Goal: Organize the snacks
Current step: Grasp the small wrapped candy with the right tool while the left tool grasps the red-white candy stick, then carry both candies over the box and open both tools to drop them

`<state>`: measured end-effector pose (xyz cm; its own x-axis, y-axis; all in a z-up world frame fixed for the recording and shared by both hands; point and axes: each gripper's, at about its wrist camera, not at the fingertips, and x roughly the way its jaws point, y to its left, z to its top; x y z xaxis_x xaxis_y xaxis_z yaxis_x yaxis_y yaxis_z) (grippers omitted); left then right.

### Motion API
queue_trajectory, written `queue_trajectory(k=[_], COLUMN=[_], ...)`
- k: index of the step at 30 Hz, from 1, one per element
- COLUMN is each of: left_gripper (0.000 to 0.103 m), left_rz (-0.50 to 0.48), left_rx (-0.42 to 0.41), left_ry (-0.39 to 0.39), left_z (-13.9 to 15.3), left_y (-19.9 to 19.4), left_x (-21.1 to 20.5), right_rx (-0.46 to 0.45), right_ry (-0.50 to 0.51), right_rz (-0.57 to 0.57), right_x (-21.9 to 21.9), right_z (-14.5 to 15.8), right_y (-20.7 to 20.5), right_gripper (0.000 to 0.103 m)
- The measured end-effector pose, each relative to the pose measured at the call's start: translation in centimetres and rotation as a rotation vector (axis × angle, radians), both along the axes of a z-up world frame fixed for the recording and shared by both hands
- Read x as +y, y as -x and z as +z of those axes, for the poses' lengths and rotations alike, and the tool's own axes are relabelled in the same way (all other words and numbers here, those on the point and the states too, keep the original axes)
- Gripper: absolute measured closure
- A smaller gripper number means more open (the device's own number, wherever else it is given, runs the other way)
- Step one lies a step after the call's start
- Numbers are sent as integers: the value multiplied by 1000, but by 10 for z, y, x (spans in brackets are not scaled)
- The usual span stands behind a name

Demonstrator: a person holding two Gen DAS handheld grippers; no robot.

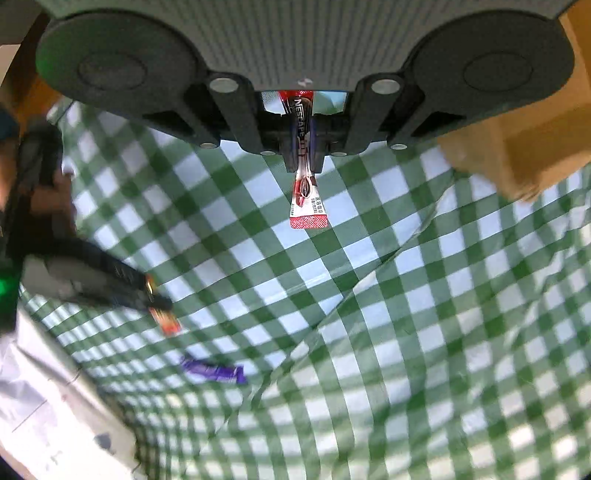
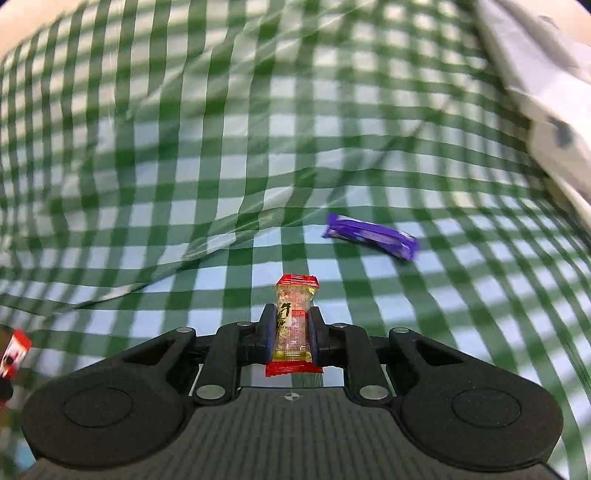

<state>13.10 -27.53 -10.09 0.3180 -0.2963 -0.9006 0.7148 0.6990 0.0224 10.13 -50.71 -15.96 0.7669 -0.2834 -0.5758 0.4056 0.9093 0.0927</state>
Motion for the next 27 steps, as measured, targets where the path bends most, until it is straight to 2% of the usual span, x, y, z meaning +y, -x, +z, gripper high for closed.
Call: queue_trajectory(k=[5,13,19,27], left_gripper=[97,97,96,96], left_rz=[41,155,260,385], left_rx=[-37,-115,-146,-159], left_ry=[51,39,20,16], left_z=[43,92,103,104], left_y=[51,127,177,229], left_x=[42,140,222,305], right_rx=[-37,-145,-184,-132], right_ry=[-35,-96,-93,-108], right_rz=[-12,51,224,421], right_x=[50,163,256,362], right_z=[35,83,118,132], right_y=[76,174,216,249], right_gripper=[85,85,85,85])
